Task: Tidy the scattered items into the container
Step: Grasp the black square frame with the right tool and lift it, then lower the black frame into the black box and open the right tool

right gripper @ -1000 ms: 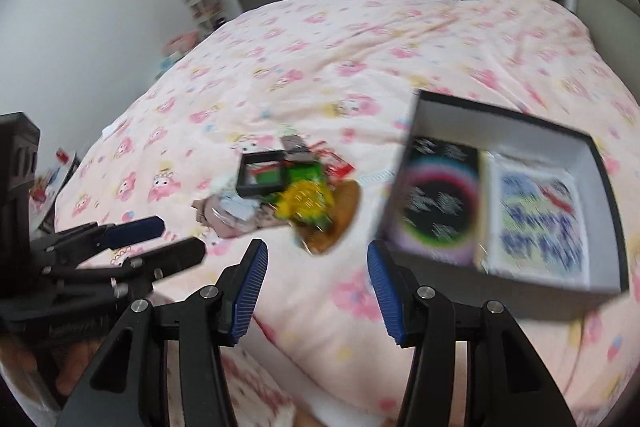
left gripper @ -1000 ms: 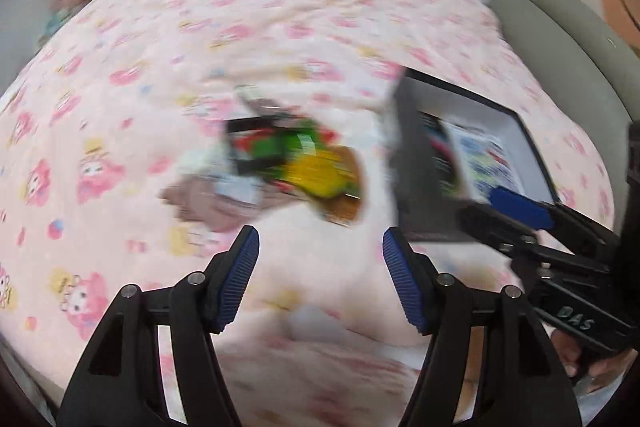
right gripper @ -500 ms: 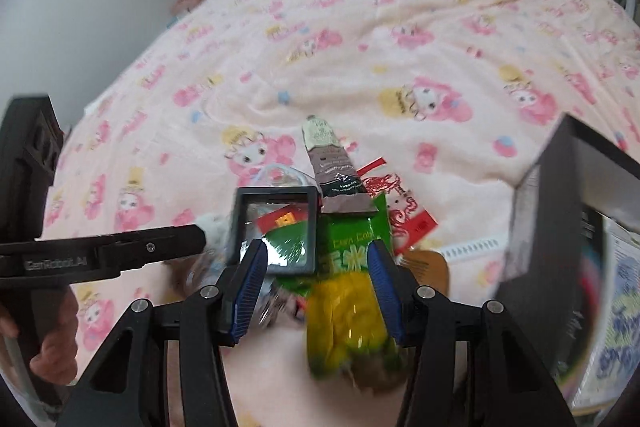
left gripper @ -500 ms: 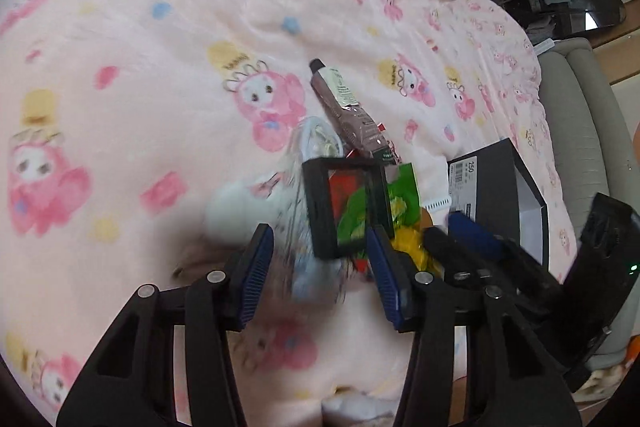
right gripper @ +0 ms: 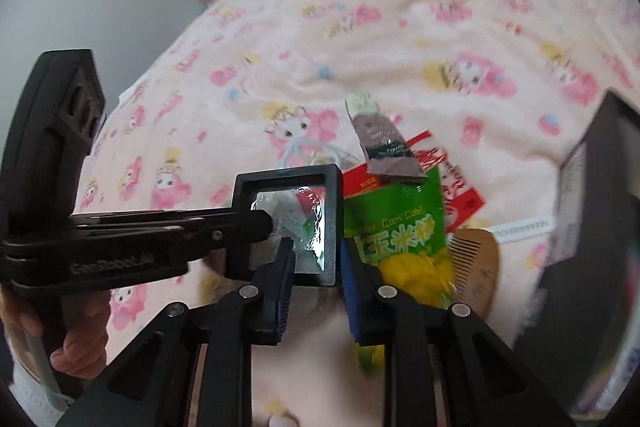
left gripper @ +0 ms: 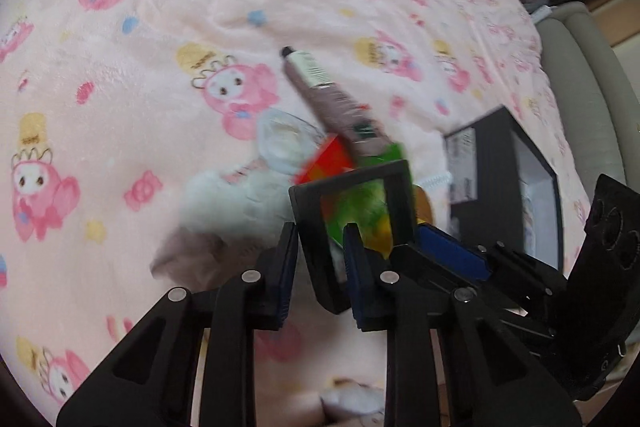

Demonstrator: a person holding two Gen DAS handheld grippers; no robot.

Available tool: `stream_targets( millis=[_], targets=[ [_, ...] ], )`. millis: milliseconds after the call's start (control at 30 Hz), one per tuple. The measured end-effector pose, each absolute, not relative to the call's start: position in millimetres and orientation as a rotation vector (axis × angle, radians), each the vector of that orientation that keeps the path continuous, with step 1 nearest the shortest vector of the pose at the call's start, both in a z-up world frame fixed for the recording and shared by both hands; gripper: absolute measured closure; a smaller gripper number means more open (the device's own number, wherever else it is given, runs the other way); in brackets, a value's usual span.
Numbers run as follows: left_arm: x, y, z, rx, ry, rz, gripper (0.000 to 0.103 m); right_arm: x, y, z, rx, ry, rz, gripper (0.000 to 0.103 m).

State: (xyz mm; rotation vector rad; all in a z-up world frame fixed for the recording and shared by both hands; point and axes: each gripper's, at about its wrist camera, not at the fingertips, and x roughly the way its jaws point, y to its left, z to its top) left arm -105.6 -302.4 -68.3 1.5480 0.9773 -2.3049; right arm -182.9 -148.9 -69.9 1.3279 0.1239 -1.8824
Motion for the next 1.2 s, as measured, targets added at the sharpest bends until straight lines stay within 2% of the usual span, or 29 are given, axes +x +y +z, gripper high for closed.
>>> stream_targets(
  millis=[167, 367, 433, 667, 800, 900, 1033, 1200],
  targets=[
    [-86.6, -246.9, -26.7, 1.517, 0.9, -2.432, 0.081, -144.0, -94.4, -31.7, 1.264, 0.075, -1.935, 0.083],
    [-82.8, -129.1, -0.1, 1.579, 0.733, -2.641, 0.081, -93.6, 6.5, -4.2, 1.226, 0.024, -2.105, 0.083],
    [-92.2, -85.8, -4.4, 1.638, 0.678, -2.727, 0.081, -85.5, 46.0, -6.1, 1.251, -0.015, -2.188, 0.083],
    [-131.1, 10.9, -52.3, 1.937, 0.696, -2.727, 0.081, -79.0, 147.9, -48.9, 1.433, -0.203, -2.277, 0.082],
    [-139.4, 28.3, -94.5, 2.045, 0.695, -2.622, 0.081, -86.5, 170.4, -81.0, 1.522, -0.278, -2.25, 0.082],
    [-140.4, 28.3, -111.1, 2.055, 0.619, -2.535, 0.081, -94.2, 168.4, -95.5, 1.544, -0.288, -2.232, 0.082],
    [-138.6, 18.4, -109.7, 1.994, 0.707, -2.498, 0.079, -104.5, 166.3, -109.5, 1.617, -0.287, -2.245, 0.082],
    [-138.2, 30.4, -108.7, 1.999, 0.664, -2.512, 0.079, -109.9, 166.9, -117.0, 1.648, -0.302, -2.234, 0.082]
  ],
)
